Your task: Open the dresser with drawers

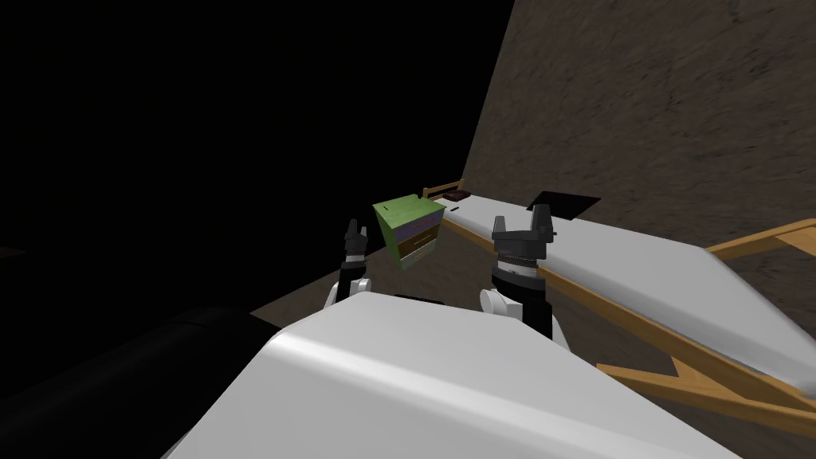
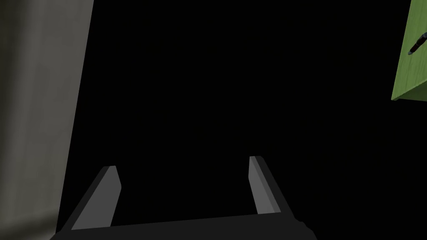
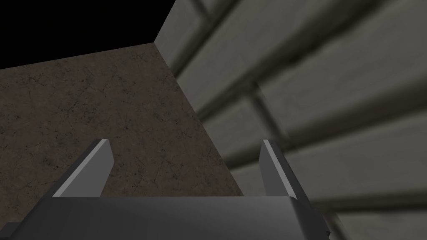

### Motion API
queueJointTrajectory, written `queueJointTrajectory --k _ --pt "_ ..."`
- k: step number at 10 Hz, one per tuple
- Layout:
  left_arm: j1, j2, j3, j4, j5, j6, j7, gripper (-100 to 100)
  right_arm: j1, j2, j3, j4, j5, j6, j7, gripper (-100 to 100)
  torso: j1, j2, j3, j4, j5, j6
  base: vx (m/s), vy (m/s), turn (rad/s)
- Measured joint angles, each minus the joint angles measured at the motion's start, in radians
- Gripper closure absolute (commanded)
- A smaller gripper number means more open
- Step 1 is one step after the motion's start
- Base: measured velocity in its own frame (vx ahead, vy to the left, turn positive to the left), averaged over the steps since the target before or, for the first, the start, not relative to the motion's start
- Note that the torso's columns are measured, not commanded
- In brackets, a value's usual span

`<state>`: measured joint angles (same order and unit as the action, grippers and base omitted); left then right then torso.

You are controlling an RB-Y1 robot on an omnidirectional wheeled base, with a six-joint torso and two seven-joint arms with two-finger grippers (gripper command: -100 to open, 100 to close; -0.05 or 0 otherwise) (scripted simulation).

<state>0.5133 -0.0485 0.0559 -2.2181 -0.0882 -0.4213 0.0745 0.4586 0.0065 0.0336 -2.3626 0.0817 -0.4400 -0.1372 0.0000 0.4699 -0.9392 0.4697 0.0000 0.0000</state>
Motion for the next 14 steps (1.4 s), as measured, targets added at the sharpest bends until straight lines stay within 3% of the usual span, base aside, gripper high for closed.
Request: queueJointTrajectory --k 2,3,5,10,14 --pt "0.000 0.000 0.000 0.000 0.000 0.000 0.000 0 0.000 0.000 0.000 0.000 0.000 0.000 0.000 0 0.000 0.148 -0.295 0.148 0.000 0.000 0.000 0.000 0.000" --pt "0.000 0.000 0.000 0.000 0.000 0.000 0.000 -100 0.000 0.000 0.000 0.000 0.000 0.000 0.000 0 0.000 0.221 -0.443 0.221 0.000 0.000 0.027 -0.017 0.015" --pt "-0.001 0.058 0.002 0.012 0.004 -0.002 0.001 -100 0.000 0.000 0.000 0.000 0.000 0.000 0.000 0 -0.002 0.263 -0.532 0.264 0.000 0.000 0.042 -0.037 0.022" --pt "-0.004 0.170 0.015 0.060 0.026 -0.016 0.011 -100 0.000 0.000 0.000 0.000 0.000 0.000 0.000 0 -0.001 0.266 -0.538 0.268 0.000 0.000 0.094 -0.068 0.044" --pt "-0.011 0.204 0.027 0.138 0.054 -0.042 0.021 -100 0.000 0.000 0.000 0.000 0.000 0.000 0.000 0 0.000 0.267 -0.537 0.268 0.000 0.000 0.153 -0.128 0.064"
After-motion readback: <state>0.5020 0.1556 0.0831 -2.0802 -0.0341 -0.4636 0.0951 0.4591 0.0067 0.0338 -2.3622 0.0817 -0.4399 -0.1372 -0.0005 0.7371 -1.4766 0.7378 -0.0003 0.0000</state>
